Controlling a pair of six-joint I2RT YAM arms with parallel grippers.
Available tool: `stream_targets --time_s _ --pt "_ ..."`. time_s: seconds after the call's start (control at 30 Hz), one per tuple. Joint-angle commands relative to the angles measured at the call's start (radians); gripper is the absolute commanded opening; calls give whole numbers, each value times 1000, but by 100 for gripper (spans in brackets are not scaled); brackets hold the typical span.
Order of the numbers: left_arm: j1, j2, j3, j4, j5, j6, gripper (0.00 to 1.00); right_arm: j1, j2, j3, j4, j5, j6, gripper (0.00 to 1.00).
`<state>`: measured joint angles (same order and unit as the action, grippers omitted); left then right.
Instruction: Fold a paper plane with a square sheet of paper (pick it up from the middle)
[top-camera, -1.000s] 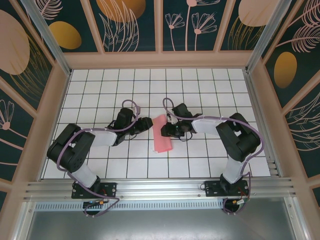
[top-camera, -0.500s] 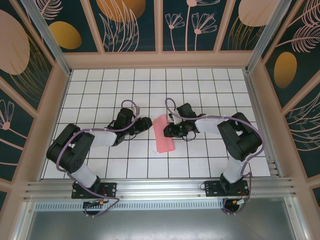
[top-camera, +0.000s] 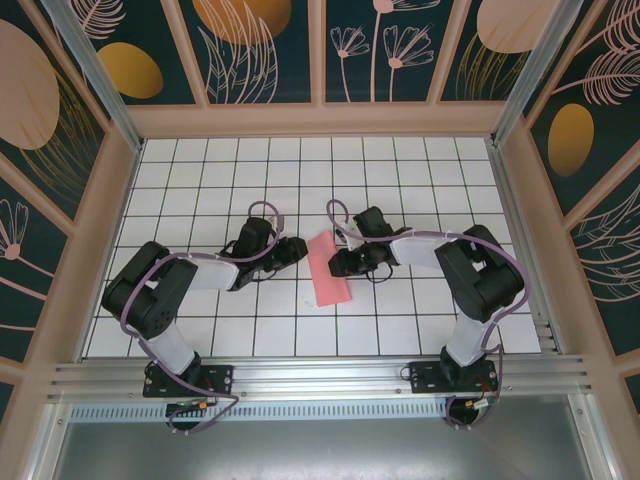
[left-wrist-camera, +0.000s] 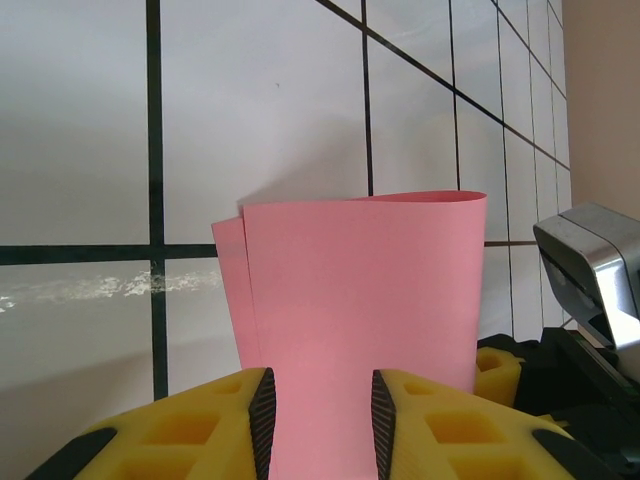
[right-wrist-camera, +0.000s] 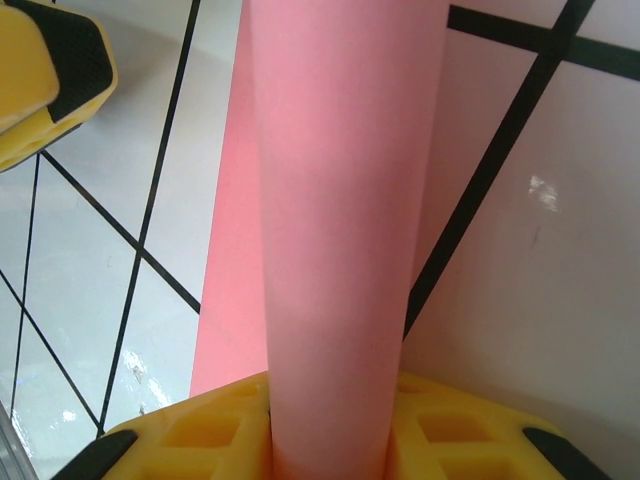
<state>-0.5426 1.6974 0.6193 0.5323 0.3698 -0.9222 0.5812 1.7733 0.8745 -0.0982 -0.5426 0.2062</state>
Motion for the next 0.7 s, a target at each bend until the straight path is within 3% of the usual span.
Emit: stream_targets --time_s 0.0,0.67 --pt "-5 9 26 17 13 5 34 -9 12 13 -80 42 -66 30" --pt "-6 10 36 6 20 17 32 -4 68 39 -118 107 -131 35"
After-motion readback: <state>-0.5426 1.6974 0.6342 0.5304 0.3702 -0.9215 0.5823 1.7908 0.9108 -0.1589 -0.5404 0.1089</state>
